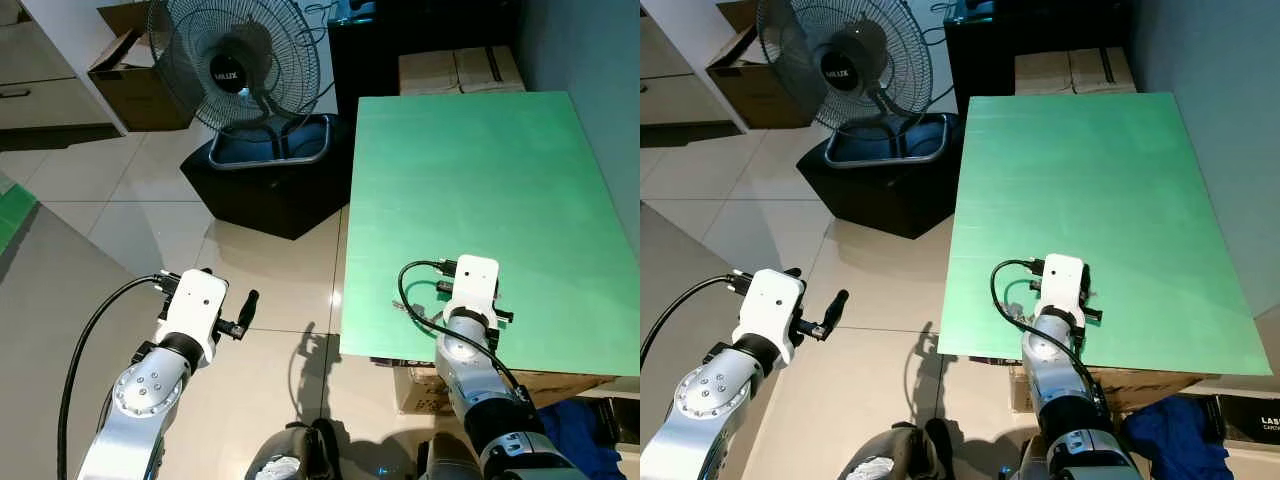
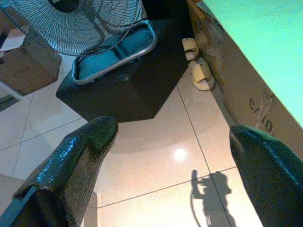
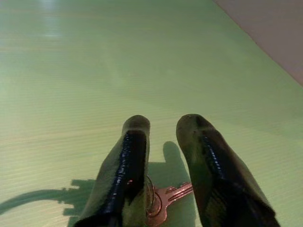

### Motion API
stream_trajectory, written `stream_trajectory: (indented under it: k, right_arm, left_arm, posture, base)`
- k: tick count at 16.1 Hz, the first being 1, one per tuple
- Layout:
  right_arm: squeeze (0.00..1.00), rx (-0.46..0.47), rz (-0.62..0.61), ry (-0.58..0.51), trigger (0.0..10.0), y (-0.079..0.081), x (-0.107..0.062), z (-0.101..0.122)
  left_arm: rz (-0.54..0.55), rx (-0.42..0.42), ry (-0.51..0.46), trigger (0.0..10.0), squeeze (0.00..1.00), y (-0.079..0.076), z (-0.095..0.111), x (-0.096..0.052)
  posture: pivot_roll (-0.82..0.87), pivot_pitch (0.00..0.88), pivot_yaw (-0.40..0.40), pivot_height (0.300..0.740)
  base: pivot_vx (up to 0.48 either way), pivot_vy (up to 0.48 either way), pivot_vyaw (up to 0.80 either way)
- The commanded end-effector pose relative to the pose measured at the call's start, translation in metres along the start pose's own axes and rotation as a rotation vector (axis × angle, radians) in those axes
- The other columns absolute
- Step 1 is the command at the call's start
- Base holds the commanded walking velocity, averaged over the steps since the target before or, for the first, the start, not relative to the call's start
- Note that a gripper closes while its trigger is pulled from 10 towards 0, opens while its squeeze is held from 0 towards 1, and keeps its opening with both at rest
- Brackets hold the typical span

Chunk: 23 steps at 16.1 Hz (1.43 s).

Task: Hang keys on a hook

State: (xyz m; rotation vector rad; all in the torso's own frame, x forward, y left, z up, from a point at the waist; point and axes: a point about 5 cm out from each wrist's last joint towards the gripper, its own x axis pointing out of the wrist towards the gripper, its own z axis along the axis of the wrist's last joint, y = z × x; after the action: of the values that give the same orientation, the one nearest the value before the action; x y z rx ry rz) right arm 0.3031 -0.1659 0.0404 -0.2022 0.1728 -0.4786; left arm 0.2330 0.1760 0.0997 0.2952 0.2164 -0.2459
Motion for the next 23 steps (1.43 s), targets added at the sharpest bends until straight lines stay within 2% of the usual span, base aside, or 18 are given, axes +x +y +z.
stream_trajectory:
  k: [1,3,4,5,23]
  right_arm:
    - [1.00,0.006,0.004,0.040,10.0,0.001,-0.003,-0.007]
    - [1.00,-0.001,0.005,0.050,10.0,0.001,-0.003,-0.009]
    - [0.68,-0.009,0.024,0.067,10.0,0.003,-0.003,-0.011]
    - [0.00,-0.010,0.021,0.076,10.0,0.003,-0.004,-0.012]
    - [0.00,-0.025,0.038,0.164,10.0,0.003,-0.002,-0.026]
  left_arm:
    - [0.013,0.007,0.017,10.0,0.00,0.002,-0.004,-0.002]
    - [0.012,0.006,0.016,10.0,0.00,0.002,-0.003,-0.002]
    - [0.012,0.005,0.016,10.0,0.00,0.002,-0.003,-0.002]
    - [0.011,0.006,0.016,10.0,0.00,0.002,-0.003,-0.002]
    - [0.011,0.015,0.014,9.6,0.00,0.004,0.000,-0.005]
  posture:
    - [-0.09,0.188,0.195,0.713]
    - [-0.09,0.188,0.196,0.713]
    - [-0.09,0.189,0.195,0.713]
    - [-0.09,0.189,0.195,0.713]
    - [-0.07,0.202,0.201,0.713]
  base:
    - [0.000,0.000,0.00]
    - [0.000,0.000,0.00]
    - [0.000,0.000,0.00]
    - [0.000,0.000,0.00]
    - [0.000,0.000,0.00]
